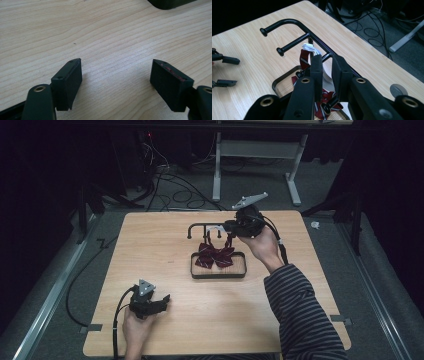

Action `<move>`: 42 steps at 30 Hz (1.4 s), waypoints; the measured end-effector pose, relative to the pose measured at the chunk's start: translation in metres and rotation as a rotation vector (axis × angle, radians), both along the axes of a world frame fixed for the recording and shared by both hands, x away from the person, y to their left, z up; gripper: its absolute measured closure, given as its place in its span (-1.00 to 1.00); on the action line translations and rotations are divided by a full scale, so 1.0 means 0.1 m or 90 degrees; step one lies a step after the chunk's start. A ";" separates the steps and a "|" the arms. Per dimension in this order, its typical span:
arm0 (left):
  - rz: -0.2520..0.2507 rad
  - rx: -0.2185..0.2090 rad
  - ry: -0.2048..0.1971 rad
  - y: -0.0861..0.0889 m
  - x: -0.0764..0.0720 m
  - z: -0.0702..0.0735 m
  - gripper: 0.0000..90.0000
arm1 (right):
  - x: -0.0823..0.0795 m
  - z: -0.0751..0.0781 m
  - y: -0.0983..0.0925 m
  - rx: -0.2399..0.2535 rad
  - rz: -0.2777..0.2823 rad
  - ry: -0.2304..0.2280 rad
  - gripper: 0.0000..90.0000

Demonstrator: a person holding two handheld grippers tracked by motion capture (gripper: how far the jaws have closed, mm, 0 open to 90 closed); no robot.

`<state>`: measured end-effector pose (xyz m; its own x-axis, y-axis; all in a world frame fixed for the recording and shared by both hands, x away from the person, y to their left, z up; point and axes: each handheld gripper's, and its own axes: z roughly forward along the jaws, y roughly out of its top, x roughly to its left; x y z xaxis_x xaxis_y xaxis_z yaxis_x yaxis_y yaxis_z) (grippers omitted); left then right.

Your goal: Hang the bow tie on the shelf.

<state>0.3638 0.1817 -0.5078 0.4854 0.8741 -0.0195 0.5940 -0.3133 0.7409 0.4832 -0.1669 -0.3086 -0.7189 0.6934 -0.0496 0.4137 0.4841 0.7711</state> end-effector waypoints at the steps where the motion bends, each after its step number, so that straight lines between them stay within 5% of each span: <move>1: 0.001 0.000 -0.001 0.00 0.00 0.00 -0.42 | -0.02 0.00 -0.02 0.002 -0.002 -0.002 0.79; 23: 0.000 0.000 0.000 0.00 0.00 0.00 -0.42 | -0.37 0.08 -0.58 0.103 -0.039 -0.027 0.62; 42: 0.001 0.000 -0.001 0.00 0.00 0.00 -0.42 | -0.66 0.04 -1.05 0.157 -0.073 -0.037 0.57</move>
<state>0.3638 0.1815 -0.5078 0.4845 0.8746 -0.0184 0.5931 -0.3129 0.7418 0.4174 -0.2721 -0.3050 -0.6356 0.7664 0.0926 0.4070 0.2307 0.8838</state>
